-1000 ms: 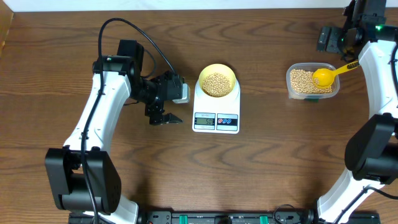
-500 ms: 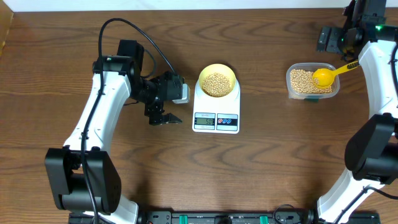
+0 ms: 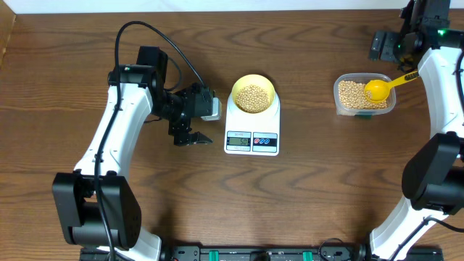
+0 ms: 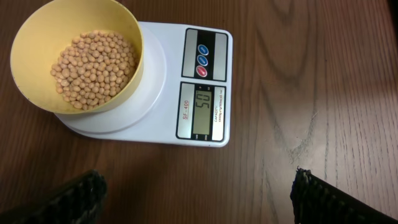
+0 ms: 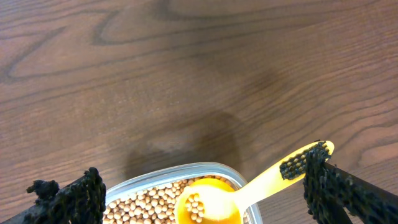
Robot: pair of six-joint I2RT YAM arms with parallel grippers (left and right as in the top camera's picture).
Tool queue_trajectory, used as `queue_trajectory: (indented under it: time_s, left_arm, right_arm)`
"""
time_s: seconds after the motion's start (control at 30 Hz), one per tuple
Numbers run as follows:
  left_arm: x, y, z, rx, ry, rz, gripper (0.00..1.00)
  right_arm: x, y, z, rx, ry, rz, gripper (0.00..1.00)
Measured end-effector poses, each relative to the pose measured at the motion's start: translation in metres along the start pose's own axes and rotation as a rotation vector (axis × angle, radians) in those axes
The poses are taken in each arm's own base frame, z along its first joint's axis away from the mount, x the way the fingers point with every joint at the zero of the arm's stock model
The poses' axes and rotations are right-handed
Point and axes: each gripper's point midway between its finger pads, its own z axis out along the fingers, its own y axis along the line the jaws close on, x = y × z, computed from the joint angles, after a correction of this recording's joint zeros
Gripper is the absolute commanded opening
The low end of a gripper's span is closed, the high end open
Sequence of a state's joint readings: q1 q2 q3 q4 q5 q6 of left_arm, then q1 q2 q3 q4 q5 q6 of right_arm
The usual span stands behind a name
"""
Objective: Scoop item into bowl and weigh 50g on scale
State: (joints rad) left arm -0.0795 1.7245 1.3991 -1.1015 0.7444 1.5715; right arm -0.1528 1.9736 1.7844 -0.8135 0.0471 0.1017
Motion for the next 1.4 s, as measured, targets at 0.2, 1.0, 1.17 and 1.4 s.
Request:
queue_trajectory:
  time_s: [0.2, 1.0, 1.17, 1.4]
  left_arm:
    - [0.001, 0.0, 0.0, 0.0, 0.003, 0.0, 0.98]
    - [0.021, 0.001, -0.001, -0.008, 0.124, 0.0, 0.98]
    - [0.028, 0.002, -0.002, -0.01, 0.163, 0.0, 0.98]
    - [0.03, 0.002, -0.003, -0.012, 0.178, 0.0, 0.98]
  right_arm:
    - [0.0, 0.0, 0.0, 0.0, 0.0, 0.0, 0.99]
    - [0.0, 0.0, 0.0, 0.0, 0.0, 0.0, 0.99]
    - [0.0, 0.0, 0.0, 0.0, 0.0, 0.0, 0.99]
    - [0.0, 0.001, 0.0, -0.003, 0.0, 0.0, 0.99]
